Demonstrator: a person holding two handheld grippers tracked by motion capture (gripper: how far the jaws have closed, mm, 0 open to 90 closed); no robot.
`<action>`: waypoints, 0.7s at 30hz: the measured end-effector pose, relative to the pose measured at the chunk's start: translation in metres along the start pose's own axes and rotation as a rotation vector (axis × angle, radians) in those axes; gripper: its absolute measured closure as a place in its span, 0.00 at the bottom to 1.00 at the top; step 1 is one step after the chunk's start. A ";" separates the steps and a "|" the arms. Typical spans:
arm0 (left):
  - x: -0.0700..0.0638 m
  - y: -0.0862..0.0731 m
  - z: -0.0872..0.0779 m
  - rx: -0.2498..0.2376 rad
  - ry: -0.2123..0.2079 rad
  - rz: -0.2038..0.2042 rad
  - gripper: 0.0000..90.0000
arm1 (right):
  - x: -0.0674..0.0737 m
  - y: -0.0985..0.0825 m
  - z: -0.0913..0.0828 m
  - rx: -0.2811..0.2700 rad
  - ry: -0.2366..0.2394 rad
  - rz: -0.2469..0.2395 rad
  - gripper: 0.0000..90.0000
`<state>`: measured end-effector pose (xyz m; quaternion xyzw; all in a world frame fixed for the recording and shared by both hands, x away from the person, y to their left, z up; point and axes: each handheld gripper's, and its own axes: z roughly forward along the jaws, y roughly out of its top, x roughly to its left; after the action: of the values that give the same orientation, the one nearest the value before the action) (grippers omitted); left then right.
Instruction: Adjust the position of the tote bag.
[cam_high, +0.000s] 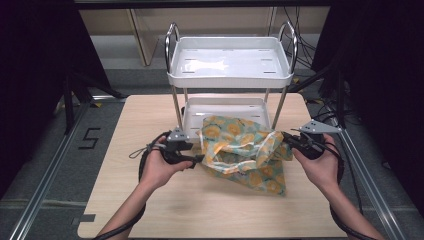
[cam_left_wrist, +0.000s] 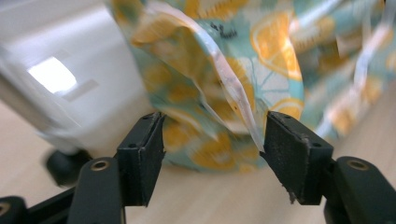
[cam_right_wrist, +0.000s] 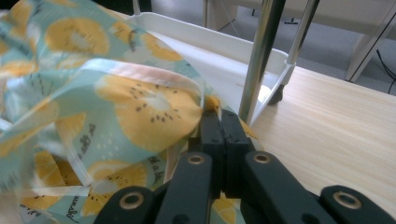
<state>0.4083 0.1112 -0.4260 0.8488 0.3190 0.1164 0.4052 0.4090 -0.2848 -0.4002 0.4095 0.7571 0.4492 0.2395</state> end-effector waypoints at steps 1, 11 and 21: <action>0.000 0.000 0.000 0.000 0.000 0.000 0.38 | 0.000 0.000 0.000 -0.001 -0.006 -0.004 1.00; 0.005 -0.015 0.005 -0.006 -0.092 -0.037 0.30 | -0.003 -0.003 -0.006 0.017 -0.008 0.031 1.00; 0.019 -0.019 -0.020 -0.040 -0.053 -0.038 0.31 | -0.005 -0.006 -0.003 0.004 -0.017 0.008 1.00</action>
<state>0.4047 0.1444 -0.4290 0.8370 0.3220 0.0927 0.4326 0.4071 -0.2920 -0.4037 0.4167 0.7542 0.4453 0.2434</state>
